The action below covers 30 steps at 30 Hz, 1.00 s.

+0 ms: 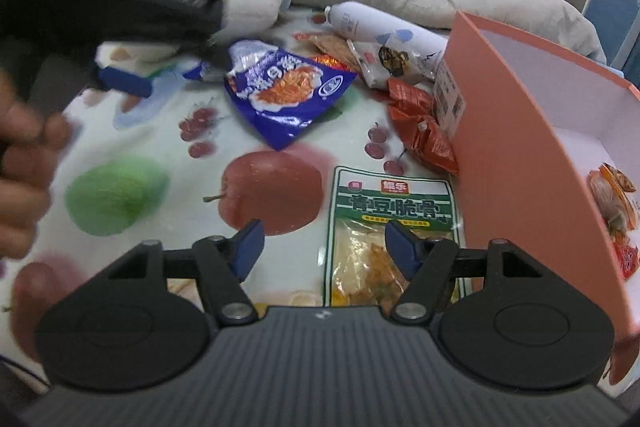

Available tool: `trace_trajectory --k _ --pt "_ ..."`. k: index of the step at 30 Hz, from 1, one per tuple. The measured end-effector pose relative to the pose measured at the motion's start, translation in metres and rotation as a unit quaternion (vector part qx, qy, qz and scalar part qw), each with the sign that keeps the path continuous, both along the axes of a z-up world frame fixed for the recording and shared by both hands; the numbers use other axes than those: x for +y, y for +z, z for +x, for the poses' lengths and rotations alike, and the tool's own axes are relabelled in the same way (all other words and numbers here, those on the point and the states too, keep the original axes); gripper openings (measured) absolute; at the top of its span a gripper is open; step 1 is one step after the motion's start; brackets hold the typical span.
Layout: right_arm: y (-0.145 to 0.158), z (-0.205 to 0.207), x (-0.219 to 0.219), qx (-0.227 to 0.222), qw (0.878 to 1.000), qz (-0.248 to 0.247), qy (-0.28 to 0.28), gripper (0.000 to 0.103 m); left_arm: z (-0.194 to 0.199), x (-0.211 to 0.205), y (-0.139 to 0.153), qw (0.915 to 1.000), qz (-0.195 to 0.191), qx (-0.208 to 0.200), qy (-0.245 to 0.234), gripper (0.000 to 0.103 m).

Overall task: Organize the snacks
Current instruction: 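Grasp blue spicy-strip bag with left gripper while right grasps green-labelled bag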

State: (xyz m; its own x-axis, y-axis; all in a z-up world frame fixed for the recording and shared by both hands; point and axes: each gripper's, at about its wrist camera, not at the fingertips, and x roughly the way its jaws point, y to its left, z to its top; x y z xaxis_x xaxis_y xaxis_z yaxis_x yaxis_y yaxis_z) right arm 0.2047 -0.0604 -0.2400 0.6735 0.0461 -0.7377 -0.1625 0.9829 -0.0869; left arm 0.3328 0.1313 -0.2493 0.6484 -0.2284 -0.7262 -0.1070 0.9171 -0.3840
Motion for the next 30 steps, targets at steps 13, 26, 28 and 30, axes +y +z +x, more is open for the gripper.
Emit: trace_trajectory --k 13,26,28,30 --pt "0.002 -0.012 -0.027 -0.002 0.997 0.001 -0.072 0.068 0.038 -0.03 -0.033 0.998 -0.03 0.054 0.014 0.077" --pt "-0.005 -0.014 -0.024 0.017 0.997 -0.034 -0.069 0.067 0.061 -0.047 -0.032 0.9956 0.028 0.055 0.071 0.072" --pt "-0.005 -0.018 -0.021 0.017 0.997 -0.044 -0.058 0.067 0.066 -0.051 -0.032 0.9944 0.049 0.056 0.074 0.072" --pt "-0.008 -0.018 -0.02 0.025 0.997 -0.049 -0.055 0.067 0.072 -0.059 -0.033 0.9925 0.086 0.061 0.063 0.072"
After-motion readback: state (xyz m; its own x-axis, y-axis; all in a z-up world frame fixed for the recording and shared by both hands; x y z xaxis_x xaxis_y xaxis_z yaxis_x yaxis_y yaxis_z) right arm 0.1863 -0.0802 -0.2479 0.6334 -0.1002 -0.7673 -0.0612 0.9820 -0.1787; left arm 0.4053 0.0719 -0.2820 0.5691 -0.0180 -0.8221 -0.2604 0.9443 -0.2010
